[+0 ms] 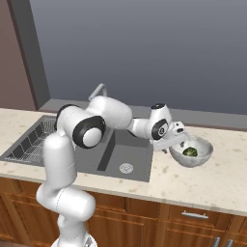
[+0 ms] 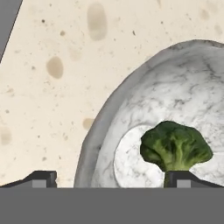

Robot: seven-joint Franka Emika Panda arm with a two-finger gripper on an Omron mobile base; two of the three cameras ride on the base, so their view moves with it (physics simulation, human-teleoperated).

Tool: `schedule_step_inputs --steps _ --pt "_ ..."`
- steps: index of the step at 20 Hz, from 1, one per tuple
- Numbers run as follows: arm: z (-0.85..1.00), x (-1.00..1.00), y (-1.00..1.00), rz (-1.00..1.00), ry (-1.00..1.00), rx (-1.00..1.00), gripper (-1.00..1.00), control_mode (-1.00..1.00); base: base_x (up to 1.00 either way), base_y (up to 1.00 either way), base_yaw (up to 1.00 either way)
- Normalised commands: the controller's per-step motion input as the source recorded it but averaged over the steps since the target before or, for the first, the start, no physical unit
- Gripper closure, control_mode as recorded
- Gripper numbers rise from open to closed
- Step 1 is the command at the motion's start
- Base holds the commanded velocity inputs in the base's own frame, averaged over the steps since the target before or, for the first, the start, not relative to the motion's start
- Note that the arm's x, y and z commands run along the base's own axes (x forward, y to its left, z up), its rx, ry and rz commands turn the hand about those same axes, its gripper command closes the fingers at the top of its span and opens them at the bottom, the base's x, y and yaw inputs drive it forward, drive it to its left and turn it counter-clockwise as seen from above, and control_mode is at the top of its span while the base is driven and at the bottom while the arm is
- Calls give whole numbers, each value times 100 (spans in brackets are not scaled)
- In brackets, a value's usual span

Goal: Pick the broccoli from the sink and place it in the bowl. Then pick the bowl and place it in the microwave. Then close the microwave door and press the start button.

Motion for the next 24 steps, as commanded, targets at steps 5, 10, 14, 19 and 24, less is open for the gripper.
schedule_step_inputs --steps 5,10,14,19,24 --pt "-12 0 -39 10 0 0 100 -100 0 0 0" --pt "-14 0 -35 6 0 0 100 -100 0 0 0" --pt "-11 0 -10 1 1 0 100 -100 0 0 0" --pt "12 -6 -2 0 -4 0 100 -100 0 0 0" --pt "94 -24 0 7 -10 0 100 -100 0 0 0"
